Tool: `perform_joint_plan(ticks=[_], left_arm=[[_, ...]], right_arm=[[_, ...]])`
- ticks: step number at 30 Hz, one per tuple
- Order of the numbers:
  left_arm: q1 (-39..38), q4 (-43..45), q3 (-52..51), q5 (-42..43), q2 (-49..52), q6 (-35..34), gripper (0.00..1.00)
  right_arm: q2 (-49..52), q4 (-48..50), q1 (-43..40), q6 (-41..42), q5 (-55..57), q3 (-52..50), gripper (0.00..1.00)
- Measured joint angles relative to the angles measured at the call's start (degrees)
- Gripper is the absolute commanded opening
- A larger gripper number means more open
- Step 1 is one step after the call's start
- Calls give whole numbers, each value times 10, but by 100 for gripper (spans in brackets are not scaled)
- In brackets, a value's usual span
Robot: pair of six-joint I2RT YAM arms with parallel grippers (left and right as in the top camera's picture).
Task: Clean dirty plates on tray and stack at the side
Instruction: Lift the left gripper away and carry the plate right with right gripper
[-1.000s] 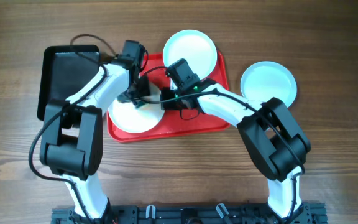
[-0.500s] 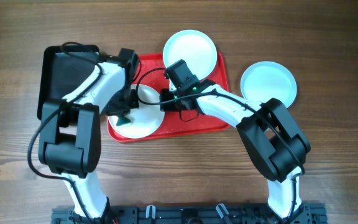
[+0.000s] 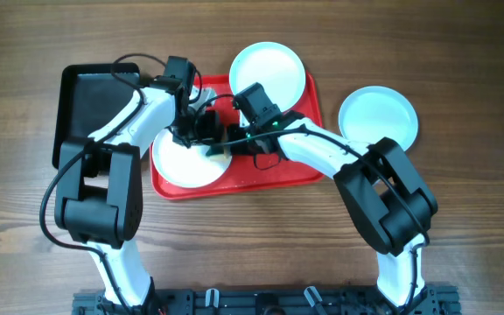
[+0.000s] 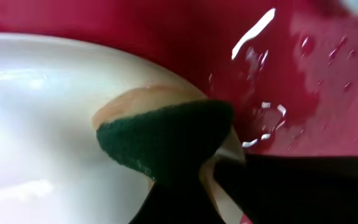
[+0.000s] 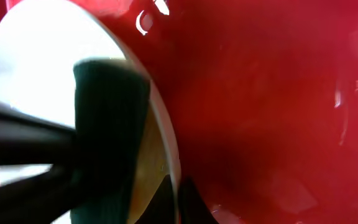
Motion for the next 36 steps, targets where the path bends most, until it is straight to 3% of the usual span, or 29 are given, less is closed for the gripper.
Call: perform_joint_plan(ticks=[7,11,18,23,28,36], left_arm=[[-6,65,1,-101,1,-73,4],[-11,23,27,-195,2,-118,4],[17,-75,137,-282,11,-143,4],[46,-153,235,-301,10,-148,4],[63,-199,253,-276,8,-149,4],[63,-215,253,-245,8,-149,4]], right_arm=[[0,4,-7,2,10,0,4],[0,4,-7,2,10,0,4],[0,1,-6,2,7,0,4],[0,-9,-6,2,5,1,4],[-4,-57,-6,-16,20,17,4],[-102,-138,16,-80,202,19,4]])
